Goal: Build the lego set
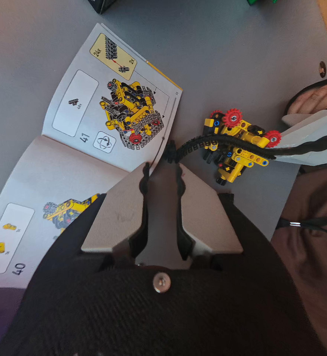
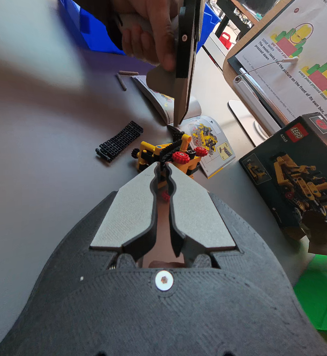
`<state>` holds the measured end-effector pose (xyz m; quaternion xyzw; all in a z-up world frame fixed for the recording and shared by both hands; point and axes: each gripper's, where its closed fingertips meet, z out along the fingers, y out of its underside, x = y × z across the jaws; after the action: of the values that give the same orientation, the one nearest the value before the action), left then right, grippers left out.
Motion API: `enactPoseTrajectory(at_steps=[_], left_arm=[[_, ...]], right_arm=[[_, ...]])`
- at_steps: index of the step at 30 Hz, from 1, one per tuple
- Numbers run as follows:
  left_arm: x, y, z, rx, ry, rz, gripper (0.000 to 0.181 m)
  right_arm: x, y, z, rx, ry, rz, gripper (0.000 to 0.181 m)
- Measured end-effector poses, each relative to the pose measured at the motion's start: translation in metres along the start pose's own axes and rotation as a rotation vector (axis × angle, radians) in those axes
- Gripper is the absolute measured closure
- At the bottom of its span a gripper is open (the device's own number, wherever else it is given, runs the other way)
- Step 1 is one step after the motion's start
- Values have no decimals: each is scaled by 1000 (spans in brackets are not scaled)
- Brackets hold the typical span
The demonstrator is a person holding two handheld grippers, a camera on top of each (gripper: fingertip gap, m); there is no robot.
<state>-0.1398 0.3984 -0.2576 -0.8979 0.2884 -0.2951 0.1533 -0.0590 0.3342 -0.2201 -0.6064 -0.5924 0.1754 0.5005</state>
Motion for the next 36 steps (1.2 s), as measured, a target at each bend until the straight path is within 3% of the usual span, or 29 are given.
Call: enactPoseTrajectory(at_steps=[4,6,8,16,22,30,36], left_arm=[[20,10,11,-30,133,-73,156],[17,18,13,-54,102,-58,164],[14,17,9,-37,82,-58,157],[-2,2,0,13,-20,-23,155],[-13,-8,-10,-29,-270,291,151],[-13,-14,-1,-102,-396,616,136],[-3,-12,9,-117,-343,735,161]], right_arm=[[0,1,0,-5,7,-7,179],[0,1,0,-5,7,-7,179],[-1,1,0,-4,1,-6,179],[-3,0,-1,-1,-2,-11,180],[-3,-1,-1,1,-6,-8,179],[-3,0,-1,1,-12,2,179],[-2,-1,-1,5,-12,4,179]])
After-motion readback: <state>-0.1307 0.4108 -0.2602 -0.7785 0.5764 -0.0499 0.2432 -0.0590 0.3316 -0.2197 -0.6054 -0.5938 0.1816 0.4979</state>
